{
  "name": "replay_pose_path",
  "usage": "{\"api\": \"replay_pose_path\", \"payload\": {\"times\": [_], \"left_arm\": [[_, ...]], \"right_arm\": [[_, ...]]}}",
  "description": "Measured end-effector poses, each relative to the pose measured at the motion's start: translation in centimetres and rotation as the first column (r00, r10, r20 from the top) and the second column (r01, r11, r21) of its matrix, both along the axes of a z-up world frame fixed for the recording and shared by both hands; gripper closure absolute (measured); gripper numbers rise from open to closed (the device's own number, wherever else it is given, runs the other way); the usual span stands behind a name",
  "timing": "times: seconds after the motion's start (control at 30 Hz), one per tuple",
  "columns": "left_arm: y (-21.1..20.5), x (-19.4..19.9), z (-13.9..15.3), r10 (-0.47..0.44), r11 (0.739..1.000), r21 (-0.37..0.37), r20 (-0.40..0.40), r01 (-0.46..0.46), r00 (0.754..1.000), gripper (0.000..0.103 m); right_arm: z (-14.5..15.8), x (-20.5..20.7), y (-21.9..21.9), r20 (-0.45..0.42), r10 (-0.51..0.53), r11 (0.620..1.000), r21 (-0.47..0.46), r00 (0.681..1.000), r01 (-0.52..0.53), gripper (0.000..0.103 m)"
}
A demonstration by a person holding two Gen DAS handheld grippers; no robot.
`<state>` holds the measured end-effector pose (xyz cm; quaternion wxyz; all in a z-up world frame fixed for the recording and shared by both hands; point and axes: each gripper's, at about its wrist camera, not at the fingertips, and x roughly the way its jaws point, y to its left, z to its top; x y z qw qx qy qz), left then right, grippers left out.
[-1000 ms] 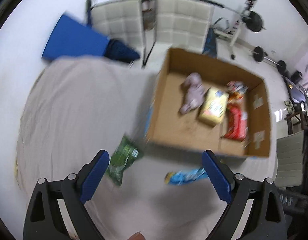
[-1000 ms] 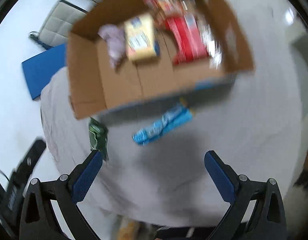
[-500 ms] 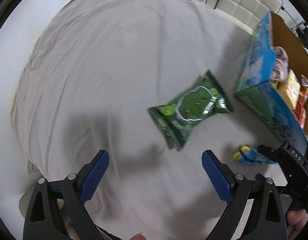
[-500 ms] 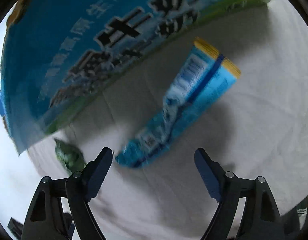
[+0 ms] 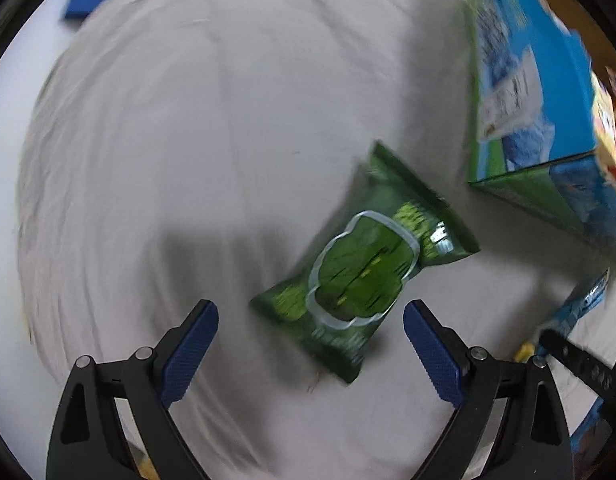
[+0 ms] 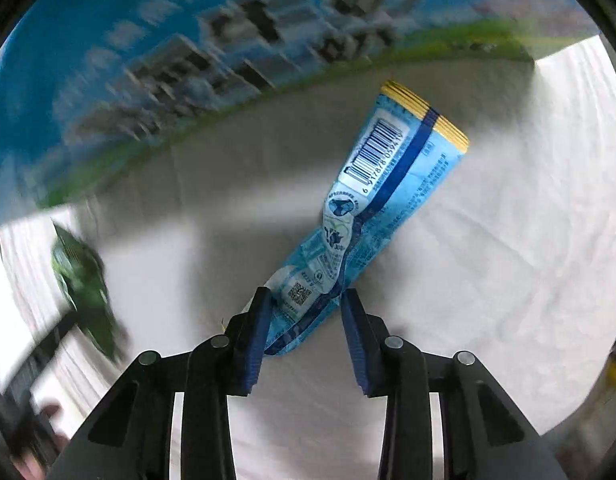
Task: Organize soft objects
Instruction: 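Grasp the green snack bag with the left tool while the right tool grasps the blue ice-pop wrapper, then carry the green bag and blue wrapper into the box and release both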
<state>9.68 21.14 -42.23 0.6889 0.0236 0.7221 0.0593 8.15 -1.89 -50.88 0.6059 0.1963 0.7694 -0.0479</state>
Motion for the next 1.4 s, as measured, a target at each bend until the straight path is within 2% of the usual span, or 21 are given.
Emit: {"api": "replay_pose_path", "payload": {"times": [0.17,0.27,0.37,0.43,0.47,0.53,0.6,0.63,0.77,0.83,0.9,0.97,1.0,1.03,1.07,1.1,1.13,1.27,1.33,1.37,1.4], "left_arm": [[-1.4,1.2,-2.0,-0.080,0.997,0.001,-0.050,0.080,0.996,0.008],[-1.8,1.5,-3.2,-0.114,0.993,-0.017,-0.076,0.113,0.991,0.008],[-1.9,1.2,-3.4,-0.103,0.994,-0.051,-0.071,0.099,0.992,0.026],[-2.2,1.0,-3.0,-0.095,0.994,-0.067,-0.072,0.090,0.993,0.047],[-2.5,0.7,-2.8,-0.095,0.994,-0.059,-0.074,0.091,0.993,0.049],[-3.2,0.0,-2.2,-0.089,0.995,-0.057,-0.075,0.085,0.993,0.053],[-4.0,-1.1,-1.9,-0.084,0.995,-0.066,-0.078,0.079,0.993,0.055],[-4.7,-2.1,-1.8,-0.087,0.994,-0.074,-0.084,0.080,0.993,0.056],[-7.5,-5.7,-1.3,-0.082,0.989,-0.129,-0.102,0.069,0.991,0.057],[-9.1,-7.6,-1.2,-0.069,0.985,-0.165,-0.119,0.049,0.990,0.057],[-10.8,-9.1,-1.3,-0.062,0.981,-0.188,-0.136,0.036,0.989,0.057],[-12.2,-9.9,-1.6,-0.074,0.981,-0.191,-0.147,0.045,0.986,0.058],[-12.8,-10.2,-1.8,-0.081,0.981,-0.187,-0.153,0.052,0.985,0.059],[-13.4,-10.5,-2.0,-0.094,0.983,-0.169,-0.149,0.068,0.984,0.059],[-14.0,-10.5,-2.0,-0.109,0.985,-0.150,-0.142,0.088,0.984,0.059],[-14.5,-10.6,-2.1,-0.120,0.986,-0.136,-0.140,0.101,0.983,0.058],[-15.2,-10.7,-2.2,-0.126,0.986,-0.127,-0.141,0.108,0.982,0.058],[-17.1,-10.4,-3.0,-0.116,0.990,-0.097,-0.158,0.101,0.981,0.056],[-17.3,-9.9,-3.1,-0.109,0.991,-0.096,-0.170,0.094,0.979,0.056],[-16.9,-9.4,-3.0,-0.108,0.991,-0.098,-0.172,0.092,0.979,0.056],[-16.4,-9.0,-3.2,-0.106,0.991,-0.102,-0.173,0.089,0.979,0.058]], "right_arm": [[-0.1,-1.3,-0.7,-0.037,0.151,0.989,0.002,0.988,-0.151,0.065],[0.2,-1.7,-0.8,-0.023,0.147,0.989,-0.013,0.989,-0.147,0.062],[-0.3,-1.8,-0.9,-0.015,0.087,0.996,0.020,0.996,-0.086,0.054],[-0.6,-1.3,-1.3,-0.015,0.052,0.998,0.021,0.999,-0.052,0.051],[-0.5,-1.2,-1.0,-0.010,0.055,0.998,0.010,0.998,-0.055,0.052],[-0.4,-1.5,-0.7,-0.013,0.078,0.997,-0.012,0.997,-0.078,0.060],[-0.3,-2.6,-1.0,-0.032,0.107,0.994,0.003,0.994,-0.107,0.062],[-0.3,-2.9,-1.1,-0.043,0.126,0.992,0.005,0.991,-0.126,0.071],[-0.3,-5.2,-2.0,-0.083,0.240,0.971,0.017,0.967,-0.240,0.071],[-0.2,-6.1,-3.0,-0.070,0.262,0.965,0.024,0.963,-0.261,0.071],[-0.1,-6.3,-3.6,-0.049,0.254,0.967,0.044,0.966,-0.252,0.070],[0.4,-6.4,-5.1,-0.026,0.199,0.979,0.042,0.980,-0.198,0.070],[0.8,-7.0,-5.6,-0.015,0.180,0.983,0.046,0.984,-0.179,0.067],[1.1,-7.0,-6.1,-0.005,0.153,0.987,0.040,0.988,-0.153,0.054],[1.3,-7.0,-6.6,0.005,0.115,0.993,0.027,0.993,-0.115,0.045],[1.3,-7.2,-7.1,0.012,0.092,0.995,0.025,0.996,-0.093,0.031],[1.3,-7.1,-7.1,0.014,0.069,0.997,0.026,0.998,-0.069,0.027],[-0.2,-7.0,-6.7,-0.020,0.022,0.997,0.071,1.000,-0.020,0.027],[-0.5,-7.1,-6.2,-0.019,0.022,0.999,0.024,1.000,-0.022,0.030],[-0.3,-7.1,-5.3,-0.021,0.050,0.998,-0.040,0.999,-0.051,0.034],[-0.2,-7.2,-4.5,-0.032,0.090,0.990,-0.103,0.995,-0.093,0.046]]}}
